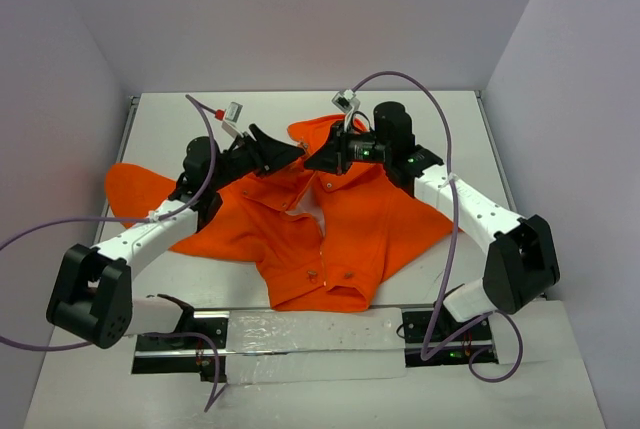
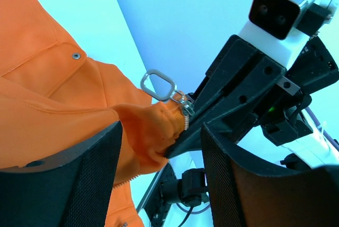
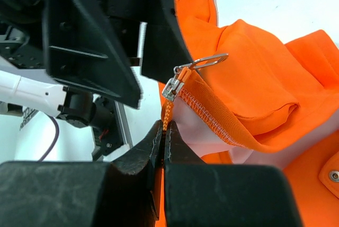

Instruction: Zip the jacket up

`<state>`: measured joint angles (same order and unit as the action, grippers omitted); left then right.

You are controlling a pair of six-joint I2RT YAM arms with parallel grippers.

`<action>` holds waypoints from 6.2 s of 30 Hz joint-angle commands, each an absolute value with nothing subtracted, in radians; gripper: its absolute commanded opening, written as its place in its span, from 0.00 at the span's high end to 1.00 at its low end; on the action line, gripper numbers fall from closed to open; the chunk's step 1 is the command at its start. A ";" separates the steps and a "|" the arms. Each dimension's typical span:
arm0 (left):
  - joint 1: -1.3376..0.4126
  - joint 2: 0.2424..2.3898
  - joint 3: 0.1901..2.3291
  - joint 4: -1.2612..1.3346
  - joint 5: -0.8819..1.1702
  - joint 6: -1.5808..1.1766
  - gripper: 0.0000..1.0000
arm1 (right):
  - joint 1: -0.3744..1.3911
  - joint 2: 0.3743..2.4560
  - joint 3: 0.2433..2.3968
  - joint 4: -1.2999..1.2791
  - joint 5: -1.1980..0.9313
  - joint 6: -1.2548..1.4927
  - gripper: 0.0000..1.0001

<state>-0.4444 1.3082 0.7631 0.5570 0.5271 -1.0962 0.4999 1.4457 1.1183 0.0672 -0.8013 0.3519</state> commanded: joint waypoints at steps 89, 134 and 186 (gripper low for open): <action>-0.517 1.186 0.924 0.160 0.563 -0.331 1.00 | 0.621 1.319 1.270 -0.291 -0.651 0.310 0.85; -0.518 1.161 0.943 0.089 0.583 -0.304 1.00 | 0.785 1.488 1.534 -0.569 0.099 0.307 0.48; -0.384 0.977 0.619 0.109 -0.113 -0.794 1.00 | 0.530 2.534 2.450 -0.629 0.059 0.315 0.21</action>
<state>-0.3906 0.9833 0.6117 0.0896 -0.0577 -0.7773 0.5361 2.4629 2.3719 -0.7232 0.1193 0.2964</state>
